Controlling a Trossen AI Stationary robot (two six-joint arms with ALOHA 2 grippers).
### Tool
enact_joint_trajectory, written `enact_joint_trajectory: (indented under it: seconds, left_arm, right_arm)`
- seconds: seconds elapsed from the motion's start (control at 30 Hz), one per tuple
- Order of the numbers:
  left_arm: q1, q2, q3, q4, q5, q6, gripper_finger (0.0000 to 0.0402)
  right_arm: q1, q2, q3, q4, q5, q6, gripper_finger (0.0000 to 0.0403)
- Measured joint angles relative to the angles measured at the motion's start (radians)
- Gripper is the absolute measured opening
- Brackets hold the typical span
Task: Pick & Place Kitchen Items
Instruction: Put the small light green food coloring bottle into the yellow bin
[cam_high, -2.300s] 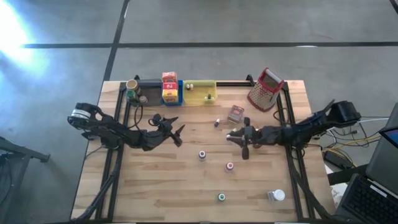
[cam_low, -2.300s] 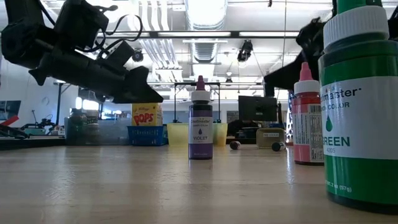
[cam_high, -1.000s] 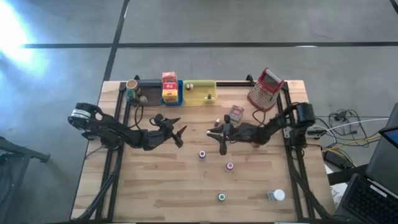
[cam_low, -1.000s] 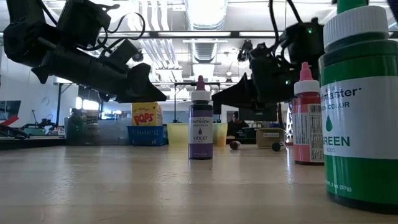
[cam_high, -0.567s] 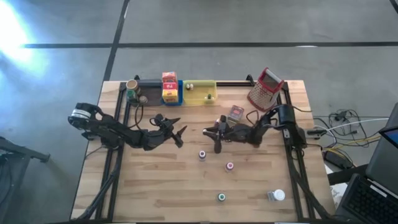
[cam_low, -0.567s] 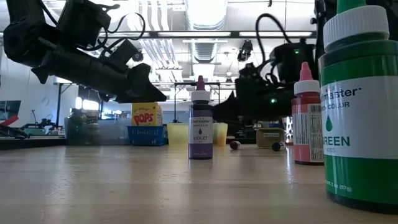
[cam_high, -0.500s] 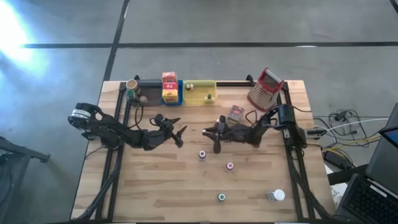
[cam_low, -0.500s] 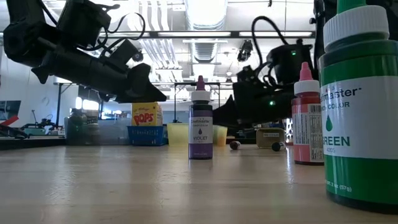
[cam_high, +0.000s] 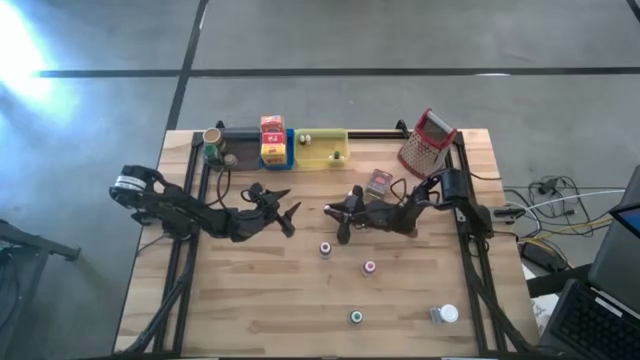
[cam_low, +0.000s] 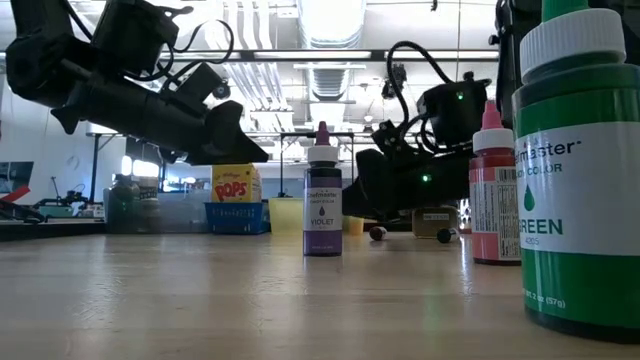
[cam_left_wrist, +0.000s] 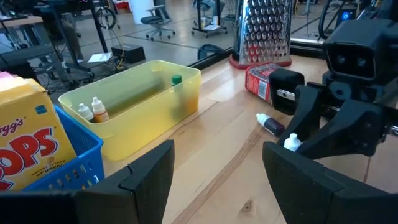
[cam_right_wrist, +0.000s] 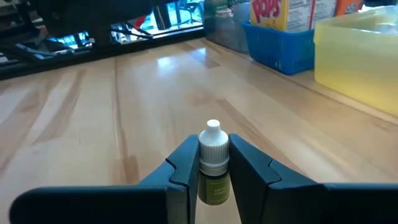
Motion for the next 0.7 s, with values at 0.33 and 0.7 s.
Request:
enact_joint_trajectory:
  seconds: [0.33,0.7]
  left_arm:
    - [0.000,0.000,-0.002,-0.001,0.000,-0.001,0.0250]
    - [0.000,0.000,-0.003,-0.001,0.000,-0.001,0.0250]
  right_arm:
    - [0.000,-0.001,0.049,-0.136,-0.001,0.000,0.0065]
    - [-0.001,-0.004,0.068,-0.188,-0.001,0.018,0.0069]
